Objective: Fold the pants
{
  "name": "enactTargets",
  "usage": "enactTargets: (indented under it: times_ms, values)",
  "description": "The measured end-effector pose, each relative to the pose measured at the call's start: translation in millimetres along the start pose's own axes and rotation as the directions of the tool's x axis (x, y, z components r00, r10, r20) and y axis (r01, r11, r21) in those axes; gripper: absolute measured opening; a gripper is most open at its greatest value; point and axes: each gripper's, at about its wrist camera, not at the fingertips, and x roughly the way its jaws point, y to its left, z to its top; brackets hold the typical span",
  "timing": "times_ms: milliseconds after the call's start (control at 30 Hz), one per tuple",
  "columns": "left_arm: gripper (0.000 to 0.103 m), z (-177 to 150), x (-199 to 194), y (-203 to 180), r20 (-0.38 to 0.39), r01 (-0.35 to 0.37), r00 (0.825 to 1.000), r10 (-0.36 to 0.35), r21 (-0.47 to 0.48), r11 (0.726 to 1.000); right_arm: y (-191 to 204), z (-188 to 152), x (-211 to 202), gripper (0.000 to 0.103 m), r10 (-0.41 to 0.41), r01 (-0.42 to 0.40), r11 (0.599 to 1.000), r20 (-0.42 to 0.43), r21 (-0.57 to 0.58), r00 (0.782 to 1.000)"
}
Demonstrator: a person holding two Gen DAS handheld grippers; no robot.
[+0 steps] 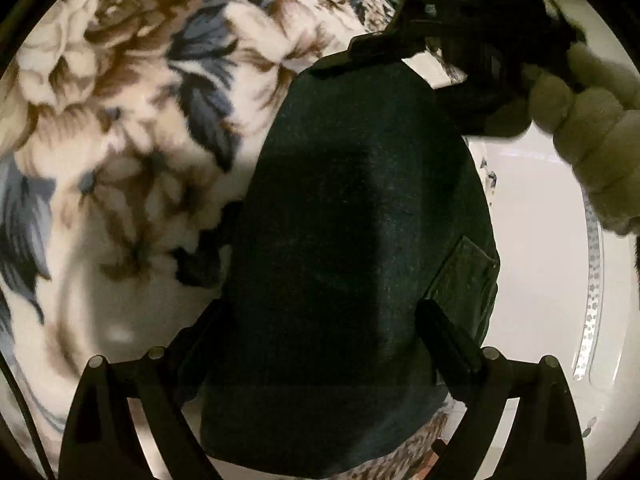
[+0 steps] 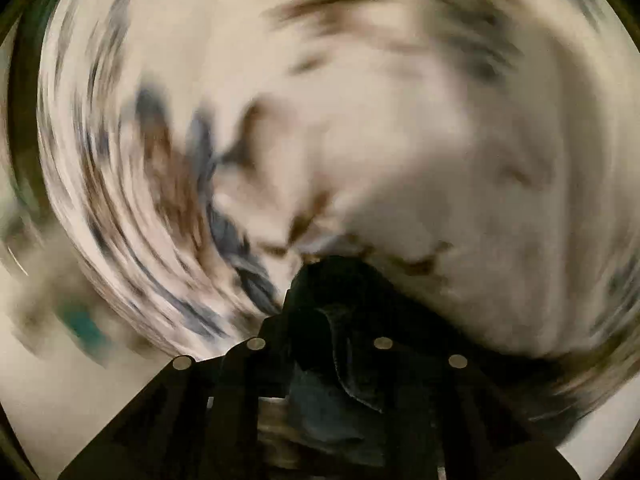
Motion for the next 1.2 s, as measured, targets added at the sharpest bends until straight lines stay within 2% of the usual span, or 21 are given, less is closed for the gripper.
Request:
enactTargets:
  times_ms: [67,133,167,233,267,333,367,400,500,567,633,733,833,900,933,967,1000,1033,1133,1167,1200]
  values:
    - [0.095,-3,-1,3,-0.007,0.010,1.000,-0.010,0.004,1.000,-15,-1,5,0.021,0.104,-0.103,0.993,-0.021,0.053,0.994]
    - [0.095,4,5,4,-0.013,0.016,1.000,-0.016,0.006,1.000,-11,-4,3,0.025,0.094,-0.094,0.996,-0.013,-0.001,0.995]
    - [0.095,5,4,3,-0.020,0.017,1.000,-0.017,0.006,1.000,1,-8,-3,0.030,0.053,-0.053,0.994,0.001,-0.091,0.999]
    - [0.095,9,-1,4,-0.035,0.021,0.999,-0.021,0.001,1.000,24,-22,-26,0.070,-0.024,0.051,0.965,0.107,-0.258,0.994]
    - [0.098,14,-3,3,-0.041,0.022,0.999,-0.023,-0.009,1.000,34,-33,-43,0.076,-0.043,0.104,0.937,0.185,-0.333,0.982]
    - [0.101,23,-19,1,0.014,0.020,1.000,-0.020,-0.021,1.000,39,-56,-74,0.078,-0.043,0.171,0.902,0.311,-0.396,0.949]
    - [0.101,26,-29,-2,0.044,0.031,0.999,-0.030,-0.020,0.999,35,-69,-90,0.078,-0.044,0.207,0.891,0.376,-0.405,0.925]
    - [0.101,27,-35,-3,0.057,0.040,0.998,-0.038,-0.021,0.999,25,-89,-109,0.082,-0.023,0.235,0.880,0.457,-0.413,0.889]
    - [0.101,41,-42,-11,0.068,0.066,0.996,-0.065,-0.023,0.998,-17,-126,-147,0.090,0.033,0.253,0.881,0.586,-0.399,0.810]
    - [0.101,48,-36,-17,0.044,0.034,0.998,-0.033,-0.010,0.999,-64,-151,-164,0.092,0.002,0.262,0.908,0.628,-0.327,0.778]
    - [0.101,52,-26,-22,0.006,-0.005,1.000,0.004,0.008,1.000,-126,-174,-162,0.092,-0.008,0.188,0.957,0.631,-0.220,0.776]
    - [0.101,55,-11,-22,-0.038,-0.038,0.999,0.038,0.015,0.999,-217,-191,-138,0.092,0.034,0.001,0.998,0.597,-0.059,0.802]
    - [0.101,50,-2,-20,-0.071,-0.062,0.995,0.063,0.021,0.998,-277,-193,-93,0.092,0.171,-0.207,0.978,0.555,0.003,0.814]
    - [0.101,49,2,-18,-0.091,-0.065,0.994,0.067,0.020,0.998,-299,-188,-65,0.092,0.269,-0.311,0.950,0.525,-0.009,0.807]
    - [0.101,47,5,-15,-0.107,-0.071,0.992,0.073,0.021,0.997,-306,-183,-51,0.092,0.336,-0.371,0.928,0.505,-0.034,0.795]
    - [0.101,47,9,-13,-0.125,-0.072,0.989,0.075,0.024,0.997,-312,-178,-41,0.092,0.400,-0.428,0.901,0.498,-0.062,0.770]
    - [0.101,46,11,-10,-0.136,-0.070,0.988,0.072,0.024,0.997,-312,-175,-32,0.093,0.435,-0.460,0.885,0.495,-0.079,0.752]
    - [0.102,46,14,-4,-0.147,-0.057,0.988,0.058,0.011,0.998,-315,-169,-24,0.094,0.488,-0.505,0.856,0.489,-0.108,0.723]
    - [0.103,46,15,3,-0.179,-0.023,0.984,0.021,-0.010,1.000,-313,-165,-16,0.094,0.587,-0.586,0.794,0.460,-0.163,0.666]
    - [0.103,47,14,3,-0.185,-0.019,0.983,0.017,-0.010,1.000,-305,-166,-13,0.092,0.643,-0.626,0.753,0.425,-0.202,0.636]
    - [0.103,46,14,3,-0.192,-0.013,0.981,0.012,-0.005,1.000,-297,-170,-14,0.090,0.710,-0.671,0.697,0.379,-0.252,0.594]
